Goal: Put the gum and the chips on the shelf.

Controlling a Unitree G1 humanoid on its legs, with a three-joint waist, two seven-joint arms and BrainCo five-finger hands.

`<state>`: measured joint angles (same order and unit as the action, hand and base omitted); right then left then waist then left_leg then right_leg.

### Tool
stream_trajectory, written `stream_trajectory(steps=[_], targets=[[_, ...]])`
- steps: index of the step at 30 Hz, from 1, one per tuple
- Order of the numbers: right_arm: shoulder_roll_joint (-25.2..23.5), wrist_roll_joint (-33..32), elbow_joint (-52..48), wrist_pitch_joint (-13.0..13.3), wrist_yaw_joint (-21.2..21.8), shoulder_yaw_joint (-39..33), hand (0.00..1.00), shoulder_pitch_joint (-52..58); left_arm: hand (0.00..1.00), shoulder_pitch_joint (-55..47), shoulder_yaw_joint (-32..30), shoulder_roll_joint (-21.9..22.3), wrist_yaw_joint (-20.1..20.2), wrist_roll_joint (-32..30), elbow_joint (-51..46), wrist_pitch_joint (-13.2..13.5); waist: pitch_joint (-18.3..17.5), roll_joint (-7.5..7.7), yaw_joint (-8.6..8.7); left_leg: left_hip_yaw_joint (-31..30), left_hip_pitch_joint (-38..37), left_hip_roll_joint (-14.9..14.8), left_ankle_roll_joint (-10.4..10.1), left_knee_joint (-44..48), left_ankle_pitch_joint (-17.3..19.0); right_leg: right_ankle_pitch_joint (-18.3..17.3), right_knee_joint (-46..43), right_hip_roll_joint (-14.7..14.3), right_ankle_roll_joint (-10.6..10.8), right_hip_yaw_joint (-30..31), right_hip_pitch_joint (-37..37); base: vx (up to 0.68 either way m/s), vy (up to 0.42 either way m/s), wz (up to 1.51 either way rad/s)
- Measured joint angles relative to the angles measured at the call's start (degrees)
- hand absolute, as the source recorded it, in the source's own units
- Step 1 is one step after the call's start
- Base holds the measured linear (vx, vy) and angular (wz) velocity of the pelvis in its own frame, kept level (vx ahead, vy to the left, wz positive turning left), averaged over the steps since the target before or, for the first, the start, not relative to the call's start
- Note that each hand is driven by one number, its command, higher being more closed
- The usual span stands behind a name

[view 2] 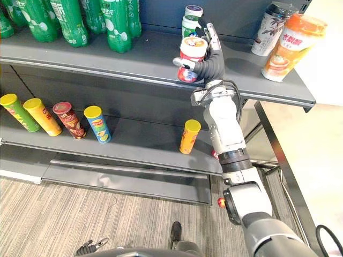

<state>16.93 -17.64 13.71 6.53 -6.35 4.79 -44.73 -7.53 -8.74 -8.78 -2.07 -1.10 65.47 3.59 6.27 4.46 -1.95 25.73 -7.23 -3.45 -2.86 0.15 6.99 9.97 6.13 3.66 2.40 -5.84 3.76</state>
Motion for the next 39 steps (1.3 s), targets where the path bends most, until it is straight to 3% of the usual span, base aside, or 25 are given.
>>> stream_trajectory(steps=[11,17,22,23,24,25,29,39], targets=[[-0.02,1.89,2.56,0.08,-3.37,-2.31,0.00,-1.26,0.00,0.25,-0.10,0.02,-0.25,0.00,0.00,0.04,-0.02,0.03,0.01,-1.37,0.31,0.06,0.11,-0.09,-0.37,-0.03,0.00,0.20,0.02,-1.07,-0.16,-0.01,0.000,0.05],[0.02,4.14,9.30,-0.81,-6.26,-7.44,0.00,-5.84,0.00,0.52,-0.04,-0.17,-0.62,0.03,-0.05,0.19,0.11,0.49,0.12,-2.86,0.89,0.27,-0.32,-1.21,-1.77,-0.54,0.01,0.54,-0.21,-2.76,0.18,-0.06,-0.026,0.12],[0.02,4.14,7.81,-1.52,-6.28,-7.54,0.00,-5.86,0.00,0.53,-0.04,-0.18,-1.43,0.03,-0.15,0.19,0.13,0.47,0.11,-2.66,0.96,-0.15,-0.68,-0.86,-1.57,-0.66,0.25,0.19,-0.41,-2.79,0.28,0.00,-0.016,-0.02],[0.04,4.12,5.68,-2.55,-6.40,-7.74,0.00,-5.48,0.00,0.60,-0.05,-0.18,-1.43,0.03,-0.16,0.21,0.14,0.46,0.11,-2.61,1.02,-0.14,-0.69,-0.84,-1.56,-0.66,0.24,0.17,-0.41,-2.74,0.43,0.00,0.000,-0.04],[-0.25,3.79,-3.43,-3.82,-7.07,-7.39,0.00,-3.84,0.00,0.77,-0.18,-0.10,-1.49,0.03,-0.17,0.25,0.22,0.32,0.02,-2.48,1.23,-0.19,-0.77,-0.85,-1.51,-0.66,0.09,0.07,-0.42,-2.58,0.76,0.00,0.000,-0.10],[-0.48,3.54,-15.32,-2.40,-6.94,-5.15,0.00,-2.07,0.00,0.65,-0.79,0.11,-1.60,-0.16,-0.14,0.22,0.36,0.07,0.13,-2.15,1.19,-0.39,-0.69,-0.81,-1.55,-0.43,0.00,-0.19,-0.15,-2.28,0.85,0.00,0.000,-0.14],[-2.76,3.71,-29.67,7.49,-6.03,0.06,0.00,-1.78,0.00,0.51,-2.03,0.31,-2.79,-0.26,-0.04,0.06,-0.05,0.36,0.25,-1.38,-0.27,-1.48,-1.31,0.00,-0.90,-0.19,-0.01,-1.33,-0.45,-1.52,-0.56,0.04,0.002,-0.15],[-4.26,4.14,-25.85,7.58,-7.47,0.27,0.00,-0.50,0.00,0.19,-2.40,0.81,-4.31,-0.28,-0.16,0.08,-0.34,0.33,0.16,-1.40,-0.49,-1.70,-1.40,0.05,-0.86,-0.43,0.00,-1.50,-0.65,-1.62,-0.89,-0.02,0.002,0.01]])
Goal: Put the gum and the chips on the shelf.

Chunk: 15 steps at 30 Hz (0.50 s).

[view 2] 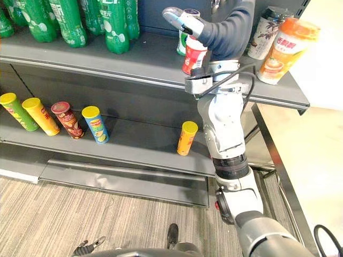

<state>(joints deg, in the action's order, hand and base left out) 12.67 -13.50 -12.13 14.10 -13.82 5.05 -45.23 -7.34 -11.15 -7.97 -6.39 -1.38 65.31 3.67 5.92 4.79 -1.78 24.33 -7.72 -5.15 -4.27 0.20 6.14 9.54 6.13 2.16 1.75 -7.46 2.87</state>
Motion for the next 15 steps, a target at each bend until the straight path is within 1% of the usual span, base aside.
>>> stream_trajectory(steps=[6,8,10,13,15], targets=[[-0.09,0.00,-0.53,0.03,-0.11,0.68,0.00,1.71,0.00,0.02,0.00,0.02,-0.11,-0.03,0.00,-0.01,-0.02,-0.03,-0.03,0.00,-0.07,-0.03,-0.02,0.00,-0.03,0.03,0.00,-0.07,-0.03,0.03,-0.08,0.00,0.000,0.00],[-0.70,0.01,-1.28,0.34,-0.01,2.73,0.00,4.35,0.00,0.02,0.02,0.02,-0.23,-0.04,0.01,-0.02,-0.03,-0.03,-0.02,0.02,-0.12,-0.03,-0.03,-0.01,-0.02,0.04,0.00,-0.08,-0.05,0.10,-0.11,0.00,0.000,0.00],[-2.80,0.06,-2.87,0.36,0.22,5.04,0.00,8.06,0.00,0.03,0.00,0.03,-0.42,-0.04,0.02,-0.03,-0.03,-0.04,0.00,0.06,-0.12,-0.05,-0.03,-0.01,-0.01,0.04,0.00,-0.13,-0.05,0.15,-0.08,0.00,0.000,0.00],[-4.41,0.22,-3.35,0.39,0.73,7.47,0.00,11.48,0.00,0.04,0.00,0.04,-0.76,-0.06,0.02,-0.02,-0.04,-0.03,-0.02,0.10,-0.14,-0.07,-0.04,0.00,0.00,0.05,0.00,-0.16,-0.05,0.24,-0.09,0.00,0.000,0.00],[-4.73,0.85,-4.60,0.42,2.09,10.64,0.00,15.13,0.00,0.04,-0.02,0.10,-1.28,-0.10,0.04,-0.01,-0.04,-0.04,-0.02,0.11,-0.15,-0.06,-0.04,0.03,0.00,0.04,0.00,-0.16,-0.05,0.36,-0.09,0.00,0.000,0.00]])
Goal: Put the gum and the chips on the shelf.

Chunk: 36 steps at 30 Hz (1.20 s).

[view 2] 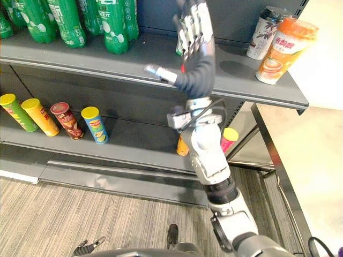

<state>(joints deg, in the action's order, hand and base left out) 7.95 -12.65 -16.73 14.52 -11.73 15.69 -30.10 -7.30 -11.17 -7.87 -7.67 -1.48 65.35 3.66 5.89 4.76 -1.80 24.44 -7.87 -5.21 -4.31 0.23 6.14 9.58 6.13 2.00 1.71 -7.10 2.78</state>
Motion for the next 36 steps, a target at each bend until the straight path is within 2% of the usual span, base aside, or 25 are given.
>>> stream_trajectory(steps=[4,9,13,17,20,24,29,36], targets=[[0.06,2.76,-1.18,0.75,2.36,6.38,0.00,6.62,0.00,0.16,0.02,0.02,-0.73,-1.65,0.14,0.04,-0.03,-0.05,0.03,0.08,0.00,-0.03,-0.07,0.11,0.06,-0.01,0.00,-0.08,0.01,0.25,0.04,0.00,0.001,-0.02],[0.66,3.97,1.23,0.49,7.53,14.44,0.00,15.16,0.00,0.35,0.03,-0.02,-0.98,-2.03,0.68,0.44,-0.03,-0.06,0.09,0.20,0.03,0.04,-0.10,0.25,0.11,-0.18,0.00,-0.06,0.19,0.56,0.14,0.00,0.000,-0.01],[3.20,5.93,5.35,0.39,11.87,18.21,0.00,22.15,0.00,0.52,0.17,0.00,-1.02,-2.12,0.93,1.01,-0.58,-0.08,0.03,0.13,0.83,0.03,-0.08,0.60,0.14,-0.24,0.00,0.03,0.25,0.60,0.72,0.00,0.000,0.00],[5.69,5.84,10.25,-0.51,16.68,18.32,0.00,30.86,0.00,0.90,0.28,0.04,-0.79,-2.16,2.56,1.29,-0.64,-0.65,0.14,0.13,0.84,-0.12,-0.14,1.03,0.44,-0.27,0.02,0.04,0.27,0.58,0.54,0.00,0.000,0.00],[5.45,5.91,16.39,-0.82,18.44,15.00,0.00,35.81,0.00,0.93,0.27,0.14,-0.42,-2.18,2.62,1.36,-0.54,-0.97,0.23,0.07,0.90,-0.19,-0.17,1.12,0.46,-0.32,0.09,0.03,0.21,0.51,0.52,0.00,0.000,0.00],[4.70,8.57,31.06,-2.07,18.42,6.33,0.00,39.51,0.00,0.79,-0.08,0.57,1.40,-2.14,2.61,1.47,-0.71,-1.84,0.33,-0.06,1.15,-0.25,-0.25,1.11,0.79,-0.38,0.29,0.08,0.14,0.28,0.55,-0.01,0.001,0.01],[4.29,14.71,47.40,-3.55,16.63,-3.06,0.00,40.53,0.00,0.51,-0.80,1.16,2.26,-1.99,2.57,1.50,-0.89,-2.81,0.99,-0.18,1.26,-0.29,-0.27,1.03,0.82,-0.43,0.30,0.07,0.09,0.12,0.63,0.00,0.000,0.00],[1.01,16.05,68.95,-5.46,13.03,-16.70,0.00,40.38,0.00,0.21,-2.72,1.47,4.04,-0.87,2.54,2.18,-1.17,-3.63,1.68,-0.10,0.56,-0.30,-0.72,0.93,1.19,-0.63,0.32,0.04,-0.04,0.16,-0.05,0.00,0.000,0.00]])
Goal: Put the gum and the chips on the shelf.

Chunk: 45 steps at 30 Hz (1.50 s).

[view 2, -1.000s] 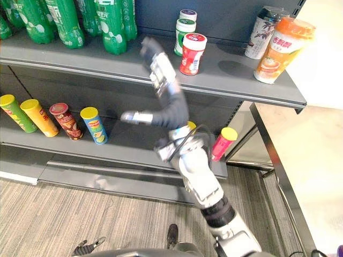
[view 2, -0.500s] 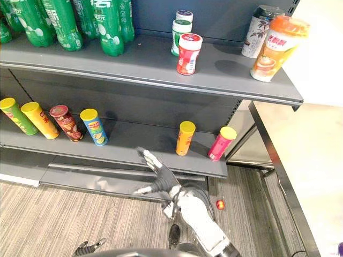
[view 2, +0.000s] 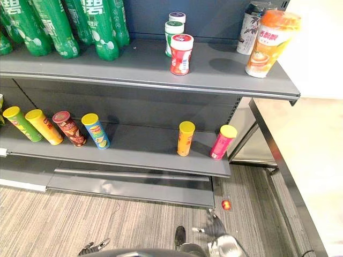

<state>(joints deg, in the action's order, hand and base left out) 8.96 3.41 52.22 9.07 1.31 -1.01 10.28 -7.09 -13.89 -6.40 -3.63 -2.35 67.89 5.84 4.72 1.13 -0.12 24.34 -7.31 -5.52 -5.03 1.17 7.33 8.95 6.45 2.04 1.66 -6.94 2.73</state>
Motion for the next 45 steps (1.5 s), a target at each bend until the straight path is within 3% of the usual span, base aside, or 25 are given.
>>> stream_trajectory(steps=[8,9,13,17,19,21,22,23,26,29,30,31,34,39,43,45], targets=[[-1.99,-2.27,8.48,-1.49,-2.02,-9.85,0.00,0.55,0.00,-0.49,-2.54,0.64,1.26,2.76,0.00,0.24,0.47,-0.38,0.08,0.31,-0.53,-0.37,0.08,1.90,1.14,-0.23,-0.01,-0.03,-0.19,0.39,-1.08,0.00,0.005,-0.01],[-2.28,-2.65,9.48,-1.57,-2.21,-11.46,0.00,0.51,0.00,-0.40,-3.15,0.83,1.63,4.40,0.00,0.25,0.72,-0.28,0.07,0.22,1.00,-1.36,0.10,5.67,3.21,-0.30,-0.05,-0.17,-0.24,0.33,-1.13,-0.04,0.043,0.00],[-2.96,-7.65,10.19,-1.79,-2.82,-17.97,0.00,0.92,0.00,0.78,-4.68,2.78,1.67,8.83,-0.11,0.24,3.45,-3.00,0.71,0.11,5.86,-5.52,1.25,19.16,9.85,-2.42,-6.64,-1.11,1.02,0.59,0.91,-0.08,0.065,-0.07],[-5.71,-10.88,7.90,-2.66,-3.33,-21.17,0.00,2.37,0.00,0.96,-7.03,3.94,1.61,8.95,-1.97,0.30,3.94,-2.90,1.49,3.87,9.46,-6.98,2.97,25.46,13.25,-3.28,-10.76,-1.05,2.25,3.14,6.39,-0.17,0.121,-0.49],[-7.16,-11.82,5.73,-3.02,-3.58,-22.29,0.00,2.11,0.00,0.95,-7.96,4.38,1.58,9.02,-2.96,0.58,4.02,-2.63,0.65,9.51,10.72,-8.34,4.47,26.05,13.94,-6.37,-10.50,0.24,4.71,-0.33,9.80,-0.20,0.154,-1.43],[-7.84,-13.58,5.14,-2.89,-3.82,-23.67,0.00,1.49,0.00,1.99,-8.96,4.08,1.52,9.03,-2.96,1.16,5.34,-2.82,0.75,15.00,10.80,-10.45,5.45,25.58,13.52,-8.25,-21.59,4.68,-0.01,-11.11,12.67,-0.12,0.148,-1.37],[-8.24,-13.59,5.39,-2.89,-4.00,-23.67,0.00,1.94,0.00,2.30,-8.97,3.75,1.52,9.03,-2.91,1.12,5.60,-2.81,0.86,16.09,10.36,-10.42,5.43,24.85,12.85,-9.12,-25.39,6.51,-1.15,-13.33,12.49,-0.05,0.163,-0.95],[-8.84,-14.02,6.72,-2.82,-4.45,-23.76,0.00,2.76,0.00,2.33,-8.75,3.38,1.55,9.04,-3.02,1.16,5.45,-2.08,1.27,17.86,8.89,-10.01,5.50,22.12,11.10,-10.18,-33.34,10.20,-2.00,-16.40,10.22,-0.02,0.107,-0.57],[-8.79,-14.83,9.58,-2.78,-4.95,-24.74,0.00,2.37,0.00,3.78,-5.81,2.71,2.10,9.05,-3.00,1.15,5.18,-1.28,1.67,20.64,7.50,-7.73,5.83,14.60,6.30,-11.66,-39.76,14.46,-2.25,-18.40,4.85,-0.04,0.034,-0.42],[-8.05,-14.79,11.87,-2.88,-5.11,-25.62,0.00,-0.14,0.00,3.93,-4.16,2.67,2.94,10.75,-3.11,1.22,4.67,-0.27,1.39,25.57,7.05,-6.05,5.45,9.73,2.43,-11.11,-37.80,16.88,-1.60,-20.44,0.47,-0.07,-0.106,-0.83],[-7.79,-14.69,11.87,-2.88,-4.85,-25.26,0.00,-2.04,0.00,4.04,-3.89,2.09,2.90,11.20,-2.88,1.16,4.42,0.36,1.18,28.29,7.06,-5.97,5.13,8.74,1.06,-12.24,-32.69,15.89,0.68,-21.50,-0.22,-0.09,-0.237,-1.36],[-7.32,-14.68,11.73,-2.79,-4.78,-25.07,0.00,-3.55,0.00,4.05,-3.22,2.18,2.92,11.22,-2.63,1.16,4.42,-0.60,1.21,30.28,6.92,-6.17,4.62,6.85,-0.91,-12.26,-27.53,13.98,0.82,-22.52,-0.97,-0.07,-0.206,-1.23],[-6.62,-14.65,11.91,-2.86,-4.85,-25.10,0.00,-5.67,0.00,4.41,-1.71,2.85,3.03,11.24,-2.03,1.16,4.42,-1.54,1.27,34.19,6.19,-7.00,3.46,5.15,-3.30,-12.36,-18.65,10.64,1.07,-23.16,-2.27,-0.07,-0.271,-0.94],[-6.77,-14.65,11.83,-2.82,-4.77,-25.06,0.00,-6.27,0.00,4.93,-0.95,2.89,3.67,11.30,-2.31,1.22,4.80,-1.36,1.49,36.53,6.82,-11.35,3.08,10.63,-3.54,-12.45,-11.90,7.16,1.64,-21.25,-3.05,-0.03,-0.228,-0.51],[-6.76,-14.76,11.83,-2.76,-4.68,-25.65,0.00,-6.23,0.00,5.35,-1.01,3.10,3.65,11.30,-2.48,1.19,6.01,-2.45,1.93,36.48,7.23,-14.23,2.92,14.31,-3.64,-12.93,-9.13,5.35,2.25,-20.65,-3.95,-0.14,-0.111,-0.23],[-6.19,-14.88,12.23,-2.67,-4.49,-25.56,0.00,-5.99,0.00,5.14,-1.14,3.04,3.64,12.77,-2.52,1.19,6.69,-3.14,2.43,36.18,7.15,-17.97,2.87,19.88,-3.58,-13.93,-9.07,4.04,1.57,-19.00,-4.12,-0.19,-0.087,-0.28]])
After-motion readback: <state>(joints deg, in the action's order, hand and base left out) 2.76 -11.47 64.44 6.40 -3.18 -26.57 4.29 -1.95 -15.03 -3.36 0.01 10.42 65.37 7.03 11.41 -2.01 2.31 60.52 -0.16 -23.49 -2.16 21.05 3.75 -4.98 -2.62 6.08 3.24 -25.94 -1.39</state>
